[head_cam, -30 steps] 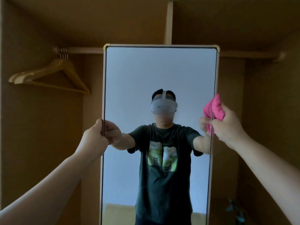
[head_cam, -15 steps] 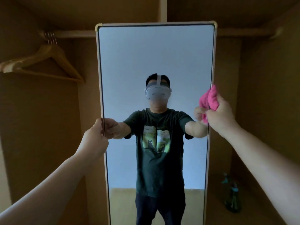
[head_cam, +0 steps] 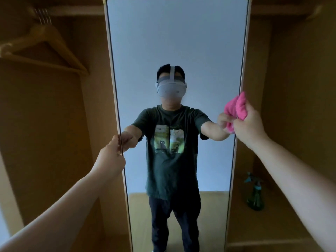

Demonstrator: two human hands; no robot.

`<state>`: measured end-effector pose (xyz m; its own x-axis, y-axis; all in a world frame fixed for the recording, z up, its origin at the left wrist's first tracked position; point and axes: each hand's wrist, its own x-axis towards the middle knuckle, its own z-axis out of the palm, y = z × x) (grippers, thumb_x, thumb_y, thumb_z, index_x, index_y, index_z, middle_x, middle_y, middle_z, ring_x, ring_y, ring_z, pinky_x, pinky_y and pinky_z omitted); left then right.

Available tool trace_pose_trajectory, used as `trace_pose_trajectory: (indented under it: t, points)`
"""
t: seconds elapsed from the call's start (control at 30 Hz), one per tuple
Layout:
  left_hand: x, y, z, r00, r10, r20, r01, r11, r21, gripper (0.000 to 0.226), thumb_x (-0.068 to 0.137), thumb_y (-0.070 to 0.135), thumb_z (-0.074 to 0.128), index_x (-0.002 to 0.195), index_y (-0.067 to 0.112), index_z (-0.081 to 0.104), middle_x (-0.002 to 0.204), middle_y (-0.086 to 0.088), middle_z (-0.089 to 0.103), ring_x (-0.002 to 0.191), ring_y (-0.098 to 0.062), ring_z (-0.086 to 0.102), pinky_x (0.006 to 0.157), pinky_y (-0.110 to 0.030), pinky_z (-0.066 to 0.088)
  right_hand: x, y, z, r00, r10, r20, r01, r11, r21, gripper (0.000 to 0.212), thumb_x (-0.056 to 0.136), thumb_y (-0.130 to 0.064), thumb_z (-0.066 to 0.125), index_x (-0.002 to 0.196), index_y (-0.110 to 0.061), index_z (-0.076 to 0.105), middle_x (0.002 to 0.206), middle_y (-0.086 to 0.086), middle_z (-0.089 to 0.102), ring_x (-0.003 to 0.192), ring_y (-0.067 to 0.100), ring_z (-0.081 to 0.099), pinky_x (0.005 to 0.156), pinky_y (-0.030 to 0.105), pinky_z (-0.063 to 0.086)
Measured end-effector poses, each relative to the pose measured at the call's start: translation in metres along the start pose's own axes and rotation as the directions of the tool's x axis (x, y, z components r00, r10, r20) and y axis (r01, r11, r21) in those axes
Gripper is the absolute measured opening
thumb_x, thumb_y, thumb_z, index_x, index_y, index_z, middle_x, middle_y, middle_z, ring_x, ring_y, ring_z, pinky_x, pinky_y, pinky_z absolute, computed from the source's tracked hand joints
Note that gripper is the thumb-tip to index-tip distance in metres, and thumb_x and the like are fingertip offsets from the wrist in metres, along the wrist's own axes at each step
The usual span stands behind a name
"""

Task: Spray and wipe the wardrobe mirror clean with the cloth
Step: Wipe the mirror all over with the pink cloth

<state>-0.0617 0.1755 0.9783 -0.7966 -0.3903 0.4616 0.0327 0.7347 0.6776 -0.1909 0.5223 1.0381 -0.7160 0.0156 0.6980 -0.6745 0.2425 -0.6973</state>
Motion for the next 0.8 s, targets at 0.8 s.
trace_pose_trajectory:
  t: [0.8]
  points:
    - [-0.053,-0.068,0.04,0.982,-0.143,0.124,0.158,0.98,-0.122,0.073,0.086,-0.011,0.047,0.15,0.015,0.023,0.142,-0.006,0.046,0.131,-0.022,0.044,0.091,-0.03,0.046,-0.068,0.035,0.009,0.997,0.078,0.018,-0.077,0.995,-0.064,0.018,0.1,-0.011,0.045,0.114,-0.005,0.054,0.102,0.008,0.061,0.1,0.02,0.065,0.09,0.045,0.056]
